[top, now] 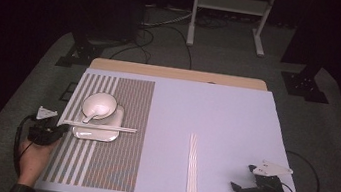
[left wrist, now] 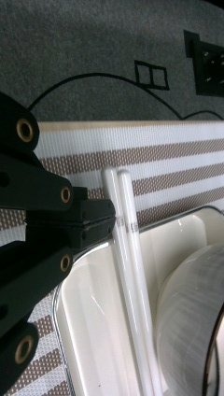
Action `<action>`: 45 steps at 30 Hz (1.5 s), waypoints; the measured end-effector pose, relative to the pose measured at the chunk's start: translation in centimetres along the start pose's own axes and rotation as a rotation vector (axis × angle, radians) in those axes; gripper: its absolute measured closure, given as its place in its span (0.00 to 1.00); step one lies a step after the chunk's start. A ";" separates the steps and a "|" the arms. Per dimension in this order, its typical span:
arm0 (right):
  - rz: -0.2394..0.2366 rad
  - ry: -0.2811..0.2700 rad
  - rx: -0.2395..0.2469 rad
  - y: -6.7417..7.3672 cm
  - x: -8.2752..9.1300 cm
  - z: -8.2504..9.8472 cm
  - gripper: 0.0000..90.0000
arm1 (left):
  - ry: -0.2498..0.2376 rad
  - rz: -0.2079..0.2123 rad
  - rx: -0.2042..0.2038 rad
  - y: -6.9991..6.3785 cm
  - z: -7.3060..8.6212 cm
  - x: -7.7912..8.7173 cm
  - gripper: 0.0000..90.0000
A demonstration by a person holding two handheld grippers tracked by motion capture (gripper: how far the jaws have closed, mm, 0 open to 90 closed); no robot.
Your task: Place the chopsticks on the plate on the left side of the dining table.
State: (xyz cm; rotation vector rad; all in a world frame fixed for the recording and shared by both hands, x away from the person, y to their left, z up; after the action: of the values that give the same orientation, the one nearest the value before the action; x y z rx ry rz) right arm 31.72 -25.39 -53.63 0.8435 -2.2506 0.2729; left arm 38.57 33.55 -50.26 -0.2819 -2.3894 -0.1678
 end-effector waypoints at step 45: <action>0.000 0.000 0.001 0.0 0.0 0.0 0.08 | -0.003 -0.048 0.028 3.1 1.0 1.8 0.85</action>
State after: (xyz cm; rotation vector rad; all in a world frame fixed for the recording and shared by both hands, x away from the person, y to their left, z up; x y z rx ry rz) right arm 31.72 -25.39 -53.63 0.8440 -2.2509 0.2739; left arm 37.41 37.07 -49.60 -0.2116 -2.4007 -0.1558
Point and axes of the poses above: each handheld gripper's, and its own axes: x roughly backward along the jaws, z roughly out of its underside, y roughly to its left, the point moved 10 cm from there along -x, roughly forward along the jaws, and after that the axes turned 4 degrees about -x, right-handed, at the moved point
